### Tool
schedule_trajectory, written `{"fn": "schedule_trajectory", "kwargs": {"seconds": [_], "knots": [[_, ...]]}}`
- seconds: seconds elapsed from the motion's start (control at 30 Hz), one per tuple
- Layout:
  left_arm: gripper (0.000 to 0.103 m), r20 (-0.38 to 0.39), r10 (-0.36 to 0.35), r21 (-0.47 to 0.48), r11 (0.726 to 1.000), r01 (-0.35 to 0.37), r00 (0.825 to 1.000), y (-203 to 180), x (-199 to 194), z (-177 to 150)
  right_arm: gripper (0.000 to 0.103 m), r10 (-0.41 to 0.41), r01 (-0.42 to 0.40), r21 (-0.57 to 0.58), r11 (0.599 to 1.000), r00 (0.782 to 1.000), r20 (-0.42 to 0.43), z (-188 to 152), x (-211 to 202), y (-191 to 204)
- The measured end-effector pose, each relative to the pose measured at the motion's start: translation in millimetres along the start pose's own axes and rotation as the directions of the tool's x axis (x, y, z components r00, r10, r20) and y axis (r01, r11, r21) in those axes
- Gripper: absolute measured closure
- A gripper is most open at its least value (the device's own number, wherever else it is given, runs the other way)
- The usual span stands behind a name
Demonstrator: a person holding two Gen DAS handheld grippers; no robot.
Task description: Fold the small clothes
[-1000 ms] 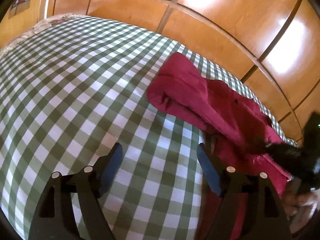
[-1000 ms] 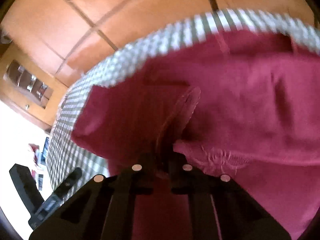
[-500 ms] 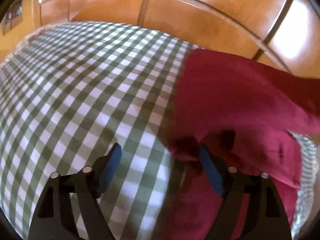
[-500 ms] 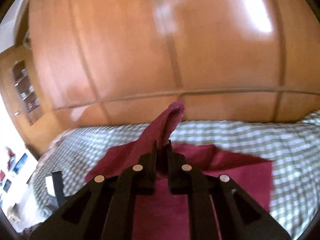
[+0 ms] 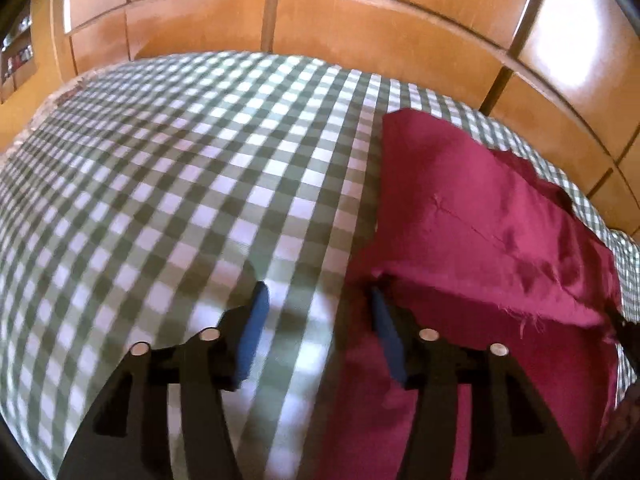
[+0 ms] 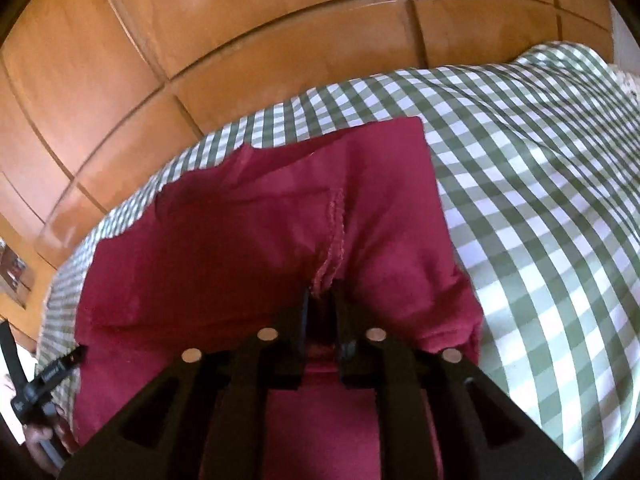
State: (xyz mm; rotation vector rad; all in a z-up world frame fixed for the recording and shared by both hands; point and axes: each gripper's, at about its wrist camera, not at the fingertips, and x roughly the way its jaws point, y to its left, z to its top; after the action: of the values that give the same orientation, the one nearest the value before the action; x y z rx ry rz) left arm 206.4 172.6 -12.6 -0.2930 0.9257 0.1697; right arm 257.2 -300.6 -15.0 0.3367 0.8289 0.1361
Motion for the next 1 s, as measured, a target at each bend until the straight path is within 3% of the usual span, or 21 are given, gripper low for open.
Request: {"fn": "schedule_trajectory", "kwargs": {"seconds": [0.07, 0.2, 0.3, 0.4, 0.53, 0.63, 0.8, 0.93, 1.0], "knots": [[0.039, 0.062, -0.04, 0.007, 0.999, 0.04, 0.997, 4, -20, -3, 0.065, 0.007, -0.007, 0.004, 1.0, 1.0, 0.027, -1, -14, -1], [0.036, 0.156, -0.124, 0.067, 0.991, 0.115, 0.98, -6, -46, -1, 0.057, 0.024, -0.023, -0.006, 1.0, 0.995, 0.097, 2, -42, 10], [0.036, 0.187, -0.212, 0.132, 0.973, 0.189, 0.959, -29, -54, 4, 0.052, 0.068, -0.063, -0.057, 0.996, 0.993, 0.101, 2, -43, 31], [0.036, 0.134, -0.272, 0.173, 0.953, 0.247, 0.953, -58, -39, 10, 0.052, 0.065, -0.056, -0.113, 0.992, 0.995, 0.072, 0, -25, 53], [0.036, -0.031, -0.192, 0.183, 0.964, 0.194, 0.981, -78, 17, 1, 0.044, -0.03, 0.032, -0.151, 0.988, 0.999, 0.014, -10, 14, 52], [0.036, -0.023, -0.205, 0.172, 0.963, 0.206, 0.979, -73, 24, -6, 0.043, 0.03, -0.025, -0.13, 0.991, 0.999, 0.036, -21, 21, 40], [0.036, 0.006, -0.298, 0.116, 0.948, 0.296, 0.954, -45, 2, -5, 0.036, 0.042, -0.037, -0.141, 0.989, 0.998, 0.036, -24, 18, 40], [0.031, 0.061, -0.367, -0.02, 0.929, 0.369, 0.928, -2, -5, 31, 0.025, -0.006, 0.012, -0.21, 0.978, 0.999, 0.033, -26, 23, 56], [0.031, 0.05, -0.411, -0.125, 0.902, 0.414, 0.91, 17, 10, 60, 0.024, -0.018, 0.025, -0.223, 0.974, 0.999, 0.033, -25, 28, 58]]}}
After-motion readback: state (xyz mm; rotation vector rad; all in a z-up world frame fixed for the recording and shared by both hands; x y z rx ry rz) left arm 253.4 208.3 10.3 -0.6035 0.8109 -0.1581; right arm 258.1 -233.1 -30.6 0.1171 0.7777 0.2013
